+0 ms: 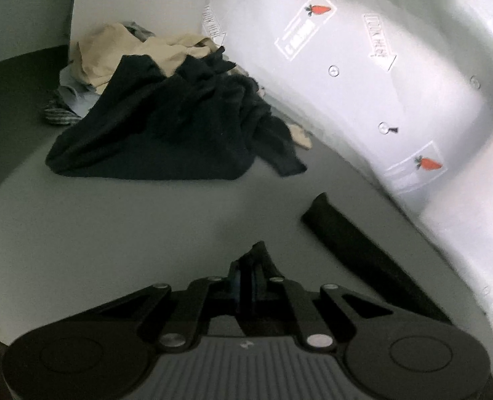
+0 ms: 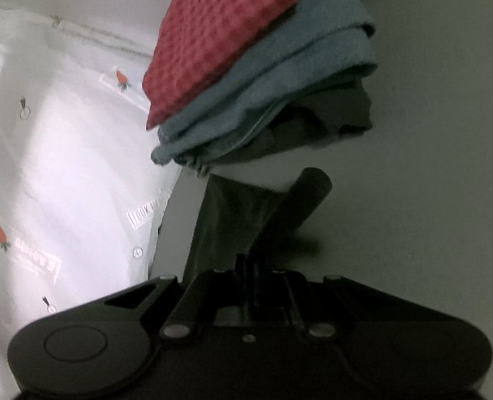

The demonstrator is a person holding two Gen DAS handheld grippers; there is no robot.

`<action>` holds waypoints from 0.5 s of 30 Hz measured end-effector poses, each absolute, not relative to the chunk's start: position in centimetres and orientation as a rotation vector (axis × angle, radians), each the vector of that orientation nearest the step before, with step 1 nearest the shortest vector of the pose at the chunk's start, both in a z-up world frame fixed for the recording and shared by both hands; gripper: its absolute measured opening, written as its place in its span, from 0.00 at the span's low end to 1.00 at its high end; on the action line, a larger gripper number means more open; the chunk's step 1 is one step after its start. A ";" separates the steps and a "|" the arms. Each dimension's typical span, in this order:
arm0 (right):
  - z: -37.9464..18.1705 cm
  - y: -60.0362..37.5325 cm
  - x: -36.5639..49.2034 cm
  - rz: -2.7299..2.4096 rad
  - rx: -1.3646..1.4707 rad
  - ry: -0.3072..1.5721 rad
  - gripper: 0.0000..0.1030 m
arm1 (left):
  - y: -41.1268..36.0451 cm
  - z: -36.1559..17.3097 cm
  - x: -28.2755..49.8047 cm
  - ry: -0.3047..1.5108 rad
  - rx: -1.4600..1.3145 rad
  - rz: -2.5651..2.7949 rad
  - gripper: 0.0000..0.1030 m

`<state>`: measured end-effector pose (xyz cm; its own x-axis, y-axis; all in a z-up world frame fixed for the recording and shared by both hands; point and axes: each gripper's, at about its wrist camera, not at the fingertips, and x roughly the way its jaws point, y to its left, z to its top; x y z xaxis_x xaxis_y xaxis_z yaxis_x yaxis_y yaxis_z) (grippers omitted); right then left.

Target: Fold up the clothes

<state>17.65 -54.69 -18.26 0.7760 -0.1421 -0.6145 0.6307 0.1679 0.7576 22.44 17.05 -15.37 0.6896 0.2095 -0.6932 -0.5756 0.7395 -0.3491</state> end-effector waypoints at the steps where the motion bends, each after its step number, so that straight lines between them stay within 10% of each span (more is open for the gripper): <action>1: -18.6 -54.8 17.8 -0.592 1.295 0.467 0.04 | 17.2 -15.5 22.8 0.671 -0.605 0.480 0.06; 15: -17.0 -56.8 27.6 -0.610 1.288 0.544 0.04 | 16.9 -14.2 34.8 0.613 -0.678 0.524 0.05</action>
